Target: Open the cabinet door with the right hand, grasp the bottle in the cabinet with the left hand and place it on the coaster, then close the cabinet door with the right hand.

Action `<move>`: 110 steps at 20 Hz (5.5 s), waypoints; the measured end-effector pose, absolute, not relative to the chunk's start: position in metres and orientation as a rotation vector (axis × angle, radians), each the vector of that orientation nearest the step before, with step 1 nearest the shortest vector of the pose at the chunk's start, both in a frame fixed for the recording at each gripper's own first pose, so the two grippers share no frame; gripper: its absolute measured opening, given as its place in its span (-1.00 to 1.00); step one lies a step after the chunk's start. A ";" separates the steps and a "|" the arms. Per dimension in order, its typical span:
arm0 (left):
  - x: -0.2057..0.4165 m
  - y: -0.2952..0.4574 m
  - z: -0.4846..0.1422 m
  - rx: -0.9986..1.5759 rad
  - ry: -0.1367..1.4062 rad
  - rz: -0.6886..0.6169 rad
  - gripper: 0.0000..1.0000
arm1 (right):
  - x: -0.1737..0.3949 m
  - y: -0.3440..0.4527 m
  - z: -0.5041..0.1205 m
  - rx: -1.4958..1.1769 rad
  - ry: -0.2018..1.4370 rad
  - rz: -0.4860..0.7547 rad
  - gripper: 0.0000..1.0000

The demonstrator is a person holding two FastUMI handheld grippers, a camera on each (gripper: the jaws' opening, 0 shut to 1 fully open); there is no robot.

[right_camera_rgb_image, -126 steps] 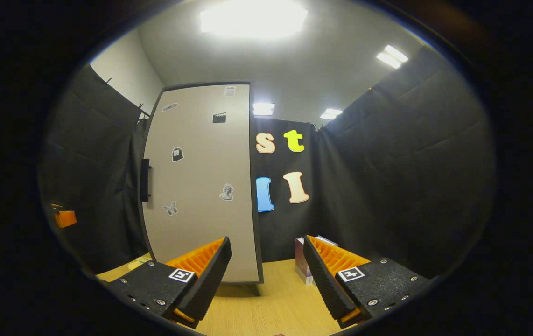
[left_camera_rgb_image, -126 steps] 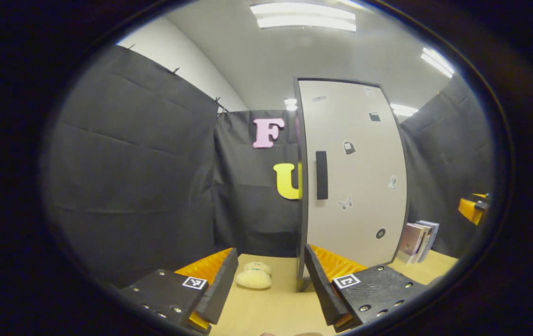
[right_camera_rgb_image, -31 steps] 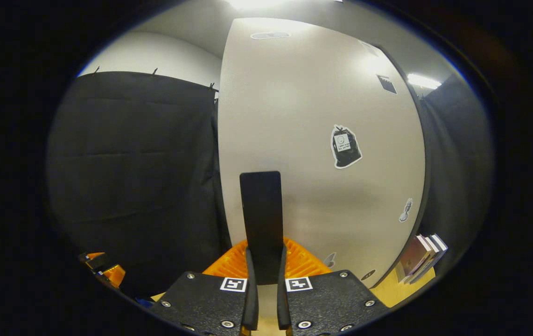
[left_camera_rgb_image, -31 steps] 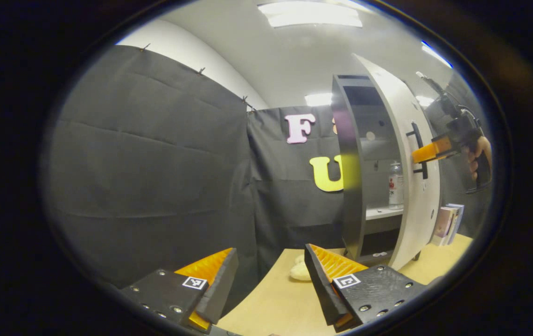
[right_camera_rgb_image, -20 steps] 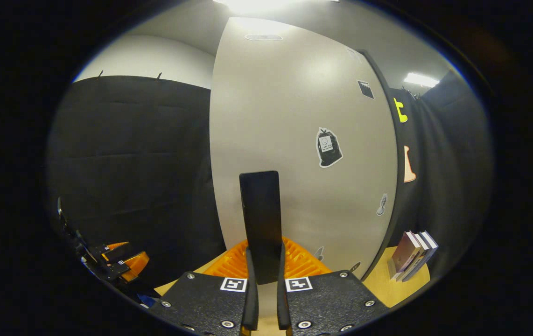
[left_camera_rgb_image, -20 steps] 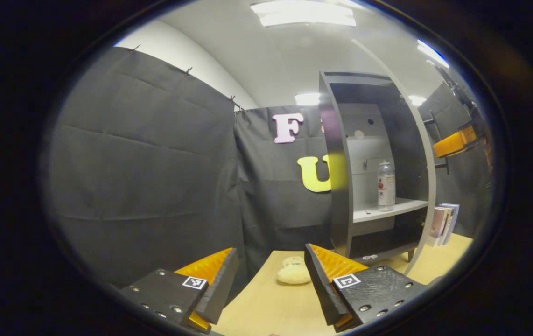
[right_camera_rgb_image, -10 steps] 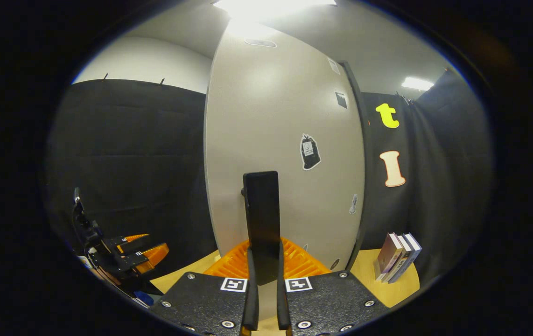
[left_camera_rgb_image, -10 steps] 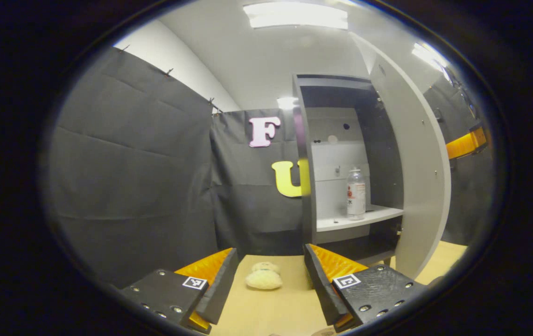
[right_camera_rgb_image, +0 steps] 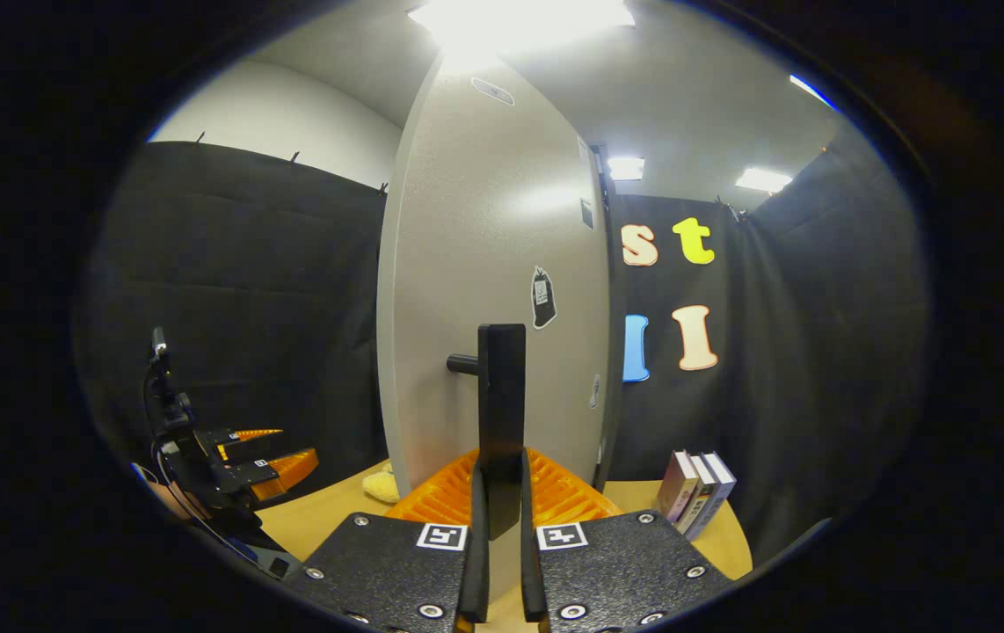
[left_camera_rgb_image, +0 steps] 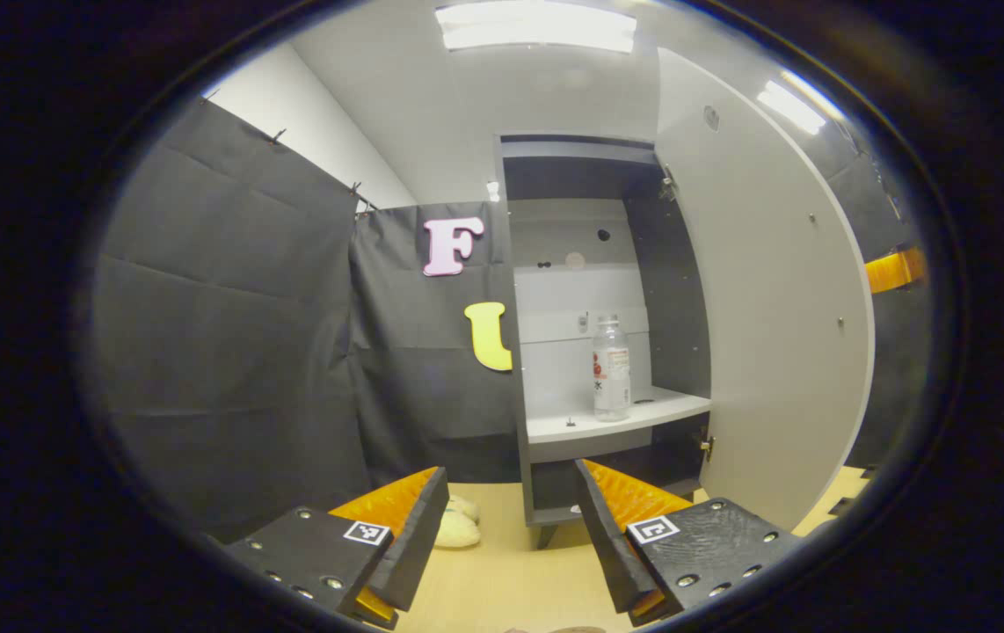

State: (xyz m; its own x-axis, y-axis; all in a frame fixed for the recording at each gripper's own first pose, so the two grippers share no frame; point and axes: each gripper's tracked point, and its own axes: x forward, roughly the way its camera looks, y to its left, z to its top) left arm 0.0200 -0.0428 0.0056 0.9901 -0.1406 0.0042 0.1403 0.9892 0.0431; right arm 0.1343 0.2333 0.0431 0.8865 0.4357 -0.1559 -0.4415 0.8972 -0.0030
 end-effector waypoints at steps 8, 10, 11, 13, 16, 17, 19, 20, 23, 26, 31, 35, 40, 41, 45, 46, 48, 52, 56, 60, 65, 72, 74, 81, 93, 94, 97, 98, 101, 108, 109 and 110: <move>0.015 -0.100 0.002 0.030 0.011 -0.201 0.70 | 0.142 0.200 0.045 -0.060 0.127 0.321 -0.80; 0.014 -0.109 0.000 0.018 0.022 -0.207 0.65 | 0.144 0.194 0.045 -0.078 0.116 0.306 -0.80; 0.015 -0.114 0.000 0.011 0.027 -0.213 0.65 | 0.146 0.190 0.046 -0.083 0.112 0.300 -0.80; 0.020 -0.124 -0.001 -0.002 0.039 -0.230 0.65 | 0.145 0.189 0.048 -0.075 0.099 0.290 -0.80; 0.034 -0.140 -0.001 -0.014 0.054 -0.256 0.58 | 0.143 0.176 0.051 -0.057 0.090 0.272 -0.80; 0.040 -0.144 -0.001 -0.016 0.063 -0.257 0.64 | 0.141 0.173 0.053 -0.045 0.080 0.284 -0.80; 0.053 -0.155 0.002 -0.026 0.065 -0.267 0.64 | 0.132 0.166 0.061 -0.019 0.059 0.309 -0.80; 0.061 -0.161 0.006 -0.028 0.064 -0.273 0.64 | 0.128 0.159 0.064 -0.021 0.045 0.300 -0.81; 0.088 -0.174 0.023 -0.030 0.048 -0.276 0.65 | 0.118 0.132 0.064 -0.048 0.034 0.253 -0.64; 0.116 -0.186 0.039 -0.048 0.030 -0.274 0.65 | 0.110 0.104 0.048 -0.042 0.062 0.194 0.55; 0.157 -0.205 0.052 -0.113 0.020 -0.296 0.76 | 0.103 0.056 0.031 -0.036 0.091 0.064 0.94; 0.195 -0.216 0.056 -0.118 -0.012 -0.295 0.75 | 0.092 0.026 0.016 -0.039 0.119 -0.006 0.94; 0.245 -0.233 0.045 -0.101 -0.028 -0.302 0.64 | 0.085 0.003 -0.015 -0.018 0.206 -0.080 0.94; 0.255 -0.237 0.042 -0.103 -0.023 -0.308 0.64 | 0.084 0.001 -0.023 -0.012 0.228 -0.088 0.92; 0.287 -0.241 0.023 -0.078 0.031 -0.274 0.64 | 0.079 -0.009 -0.042 -0.001 0.281 -0.116 0.94; 0.295 -0.244 0.019 -0.075 0.042 -0.274 0.64 | 0.079 -0.011 -0.046 0.002 0.292 -0.121 0.94; 0.311 -0.246 0.008 -0.041 0.069 -0.264 0.64 | 0.077 -0.015 -0.053 0.012 0.314 -0.130 0.94; 0.311 -0.253 0.003 0.008 0.087 -0.249 0.65 | 0.083 -0.010 -0.058 0.047 0.323 -0.111 0.94; 0.315 -0.250 -0.003 0.002 0.110 -0.229 0.39 | 0.089 -0.004 -0.061 0.045 0.320 -0.068 0.93; 0.309 -0.239 0.004 -0.034 0.097 -0.203 0.38 | 0.092 -0.003 -0.062 0.051 0.306 -0.038 0.93; 0.290 -0.229 0.019 -0.006 0.043 -0.182 0.27 | 0.097 0.003 -0.066 0.093 0.292 0.023 0.96; 0.253 -0.209 0.032 0.028 -0.021 -0.195 0.51 | 0.098 0.029 -0.065 0.103 0.279 0.054 0.90; 0.255 -0.213 0.030 0.009 -0.014 -0.202 0.51 | 0.094 0.039 -0.064 0.123 0.282 0.044 0.90; 0.255 -0.214 0.030 0.043 -0.009 -0.221 0.38 | 0.074 0.055 -0.047 0.159 0.222 -0.017 0.89; 0.254 -0.213 0.025 -0.059 0.096 -0.237 0.41 | 0.042 0.058 -0.059 0.111 0.240 -0.084 0.90; 0.253 -0.213 0.024 -0.064 0.106 -0.230 0.41 | 0.041 0.059 -0.062 0.112 0.250 -0.082 0.89; 0.255 -0.215 0.021 -0.098 0.126 -0.223 0.52 | 0.033 0.064 -0.065 0.114 0.268 -0.072 0.89; 0.256 -0.215 0.020 -0.100 0.131 -0.218 0.40 | 0.032 0.063 -0.063 0.110 0.265 -0.074 0.89; 0.257 -0.215 0.018 -0.113 0.147 -0.211 0.52 | 0.027 0.060 -0.068 0.086 0.273 -0.080 0.89; 0.258 -0.216 0.009 -0.112 0.226 -0.215 0.41 | 0.014 0.044 -0.074 0.048 0.286 -0.128 0.90; 0.258 -0.216 0.007 -0.114 0.234 -0.217 0.42 | 0.012 0.044 -0.075 0.045 0.292 -0.130 0.89; 0.257 -0.215 0.006 -0.115 0.243 -0.217 0.42 | 0.010 0.044 -0.076 0.034 0.300 -0.129 0.89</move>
